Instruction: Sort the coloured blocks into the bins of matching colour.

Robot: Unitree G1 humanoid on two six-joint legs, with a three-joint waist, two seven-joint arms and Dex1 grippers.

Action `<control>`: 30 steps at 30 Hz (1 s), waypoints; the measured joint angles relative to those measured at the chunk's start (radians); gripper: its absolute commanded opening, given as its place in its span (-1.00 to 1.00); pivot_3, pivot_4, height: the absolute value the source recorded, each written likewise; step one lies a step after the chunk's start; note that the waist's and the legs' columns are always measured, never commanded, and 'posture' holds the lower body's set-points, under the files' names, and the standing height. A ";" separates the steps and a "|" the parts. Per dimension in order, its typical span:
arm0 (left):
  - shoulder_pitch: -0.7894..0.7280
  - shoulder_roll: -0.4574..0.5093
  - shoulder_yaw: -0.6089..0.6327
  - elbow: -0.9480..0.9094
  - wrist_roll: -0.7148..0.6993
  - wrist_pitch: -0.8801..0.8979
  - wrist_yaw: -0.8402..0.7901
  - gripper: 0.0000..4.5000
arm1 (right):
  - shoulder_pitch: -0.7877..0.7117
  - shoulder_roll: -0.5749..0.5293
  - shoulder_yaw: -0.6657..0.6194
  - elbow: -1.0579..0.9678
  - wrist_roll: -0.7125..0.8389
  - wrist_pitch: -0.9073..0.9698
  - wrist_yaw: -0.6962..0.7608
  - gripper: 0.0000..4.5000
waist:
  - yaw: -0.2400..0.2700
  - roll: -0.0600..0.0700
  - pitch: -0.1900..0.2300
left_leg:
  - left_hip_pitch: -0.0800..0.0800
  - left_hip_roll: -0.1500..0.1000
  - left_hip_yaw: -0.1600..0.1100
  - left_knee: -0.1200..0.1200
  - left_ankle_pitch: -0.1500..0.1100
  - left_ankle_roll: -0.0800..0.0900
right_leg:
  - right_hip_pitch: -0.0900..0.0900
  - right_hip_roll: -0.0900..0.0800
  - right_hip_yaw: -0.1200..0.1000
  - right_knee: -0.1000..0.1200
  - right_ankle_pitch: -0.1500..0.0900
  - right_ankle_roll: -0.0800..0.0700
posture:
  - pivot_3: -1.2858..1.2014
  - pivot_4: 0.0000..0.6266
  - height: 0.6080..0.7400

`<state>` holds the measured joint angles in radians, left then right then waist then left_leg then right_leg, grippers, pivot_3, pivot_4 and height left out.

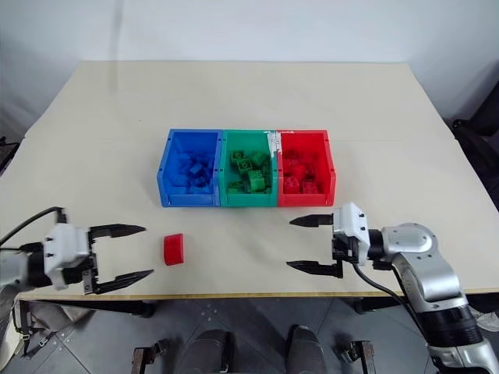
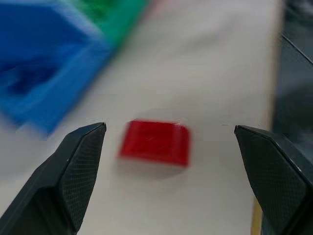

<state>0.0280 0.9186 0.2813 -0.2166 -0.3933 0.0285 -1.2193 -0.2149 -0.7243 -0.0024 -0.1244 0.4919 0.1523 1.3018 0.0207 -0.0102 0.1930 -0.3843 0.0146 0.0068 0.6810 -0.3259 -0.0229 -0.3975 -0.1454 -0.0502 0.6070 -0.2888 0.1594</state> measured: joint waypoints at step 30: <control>-0.710 -0.039 -0.659 0.703 0.180 -0.456 -0.283 0.49 | 0.242 -0.042 -0.125 -0.207 0.027 0.069 -0.123 1.00 | 0.003 0.001 0.000 | 0.000 0.000 0.003 0.002 -0.001 0.001 | -0.001 0.000 0.000 0.001 0.001 0.001 | 0.03 -0.52 1.00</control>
<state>-0.6825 0.8793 -0.3777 0.4860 -0.2132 -0.4273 -1.5026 0.0274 -0.7666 -0.1271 -0.3318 0.5193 0.2213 1.1784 0.0238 -0.0096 0.1932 -0.3848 0.0149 0.0101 0.6830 -0.3265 -0.0216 -0.3985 -0.1452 -0.0499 0.6081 -0.2882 0.1607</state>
